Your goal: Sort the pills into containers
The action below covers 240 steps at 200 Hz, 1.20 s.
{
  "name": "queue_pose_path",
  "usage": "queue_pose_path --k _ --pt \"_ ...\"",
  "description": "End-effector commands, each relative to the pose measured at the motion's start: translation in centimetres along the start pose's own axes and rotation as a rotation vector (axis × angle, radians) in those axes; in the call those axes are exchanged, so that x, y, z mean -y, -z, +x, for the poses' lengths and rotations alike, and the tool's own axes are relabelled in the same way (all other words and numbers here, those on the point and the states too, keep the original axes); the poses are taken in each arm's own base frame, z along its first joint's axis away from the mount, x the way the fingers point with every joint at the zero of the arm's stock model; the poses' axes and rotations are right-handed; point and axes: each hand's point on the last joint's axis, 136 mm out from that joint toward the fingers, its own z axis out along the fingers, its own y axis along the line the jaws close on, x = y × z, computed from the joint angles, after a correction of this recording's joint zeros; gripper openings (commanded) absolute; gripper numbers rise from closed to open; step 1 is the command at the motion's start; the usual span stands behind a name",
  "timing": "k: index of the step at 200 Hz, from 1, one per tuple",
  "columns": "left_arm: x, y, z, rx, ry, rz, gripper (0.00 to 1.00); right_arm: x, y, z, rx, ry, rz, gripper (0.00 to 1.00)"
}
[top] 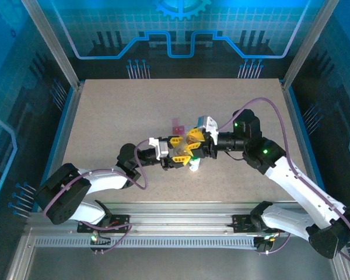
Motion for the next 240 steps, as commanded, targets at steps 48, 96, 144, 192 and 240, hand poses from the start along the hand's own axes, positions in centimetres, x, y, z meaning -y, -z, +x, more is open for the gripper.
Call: queue_pose_path --k 48,96,144,192,240 --pt "-4.0 0.2 -0.7 -0.053 -0.180 -0.241 0.00 6.8 -0.4 4.1 -0.002 -0.663 0.446 0.23" --pt "-3.8 -0.8 0.6 -0.096 -0.234 -0.253 0.00 8.7 0.2 3.2 0.123 -0.812 0.683 0.26" --pt "-2.4 -0.4 0.7 -0.028 -0.205 -0.220 0.00 10.5 0.7 0.8 0.165 -0.748 0.752 0.56" --pt "-2.2 -0.1 0.7 -0.027 -0.200 -0.220 0.00 11.6 1.3 1.6 0.130 -0.727 0.781 0.71" --pt "-2.2 0.0 1.1 -0.032 -0.169 -0.207 0.00 9.1 1.4 -3.0 0.185 -0.525 0.522 0.77"
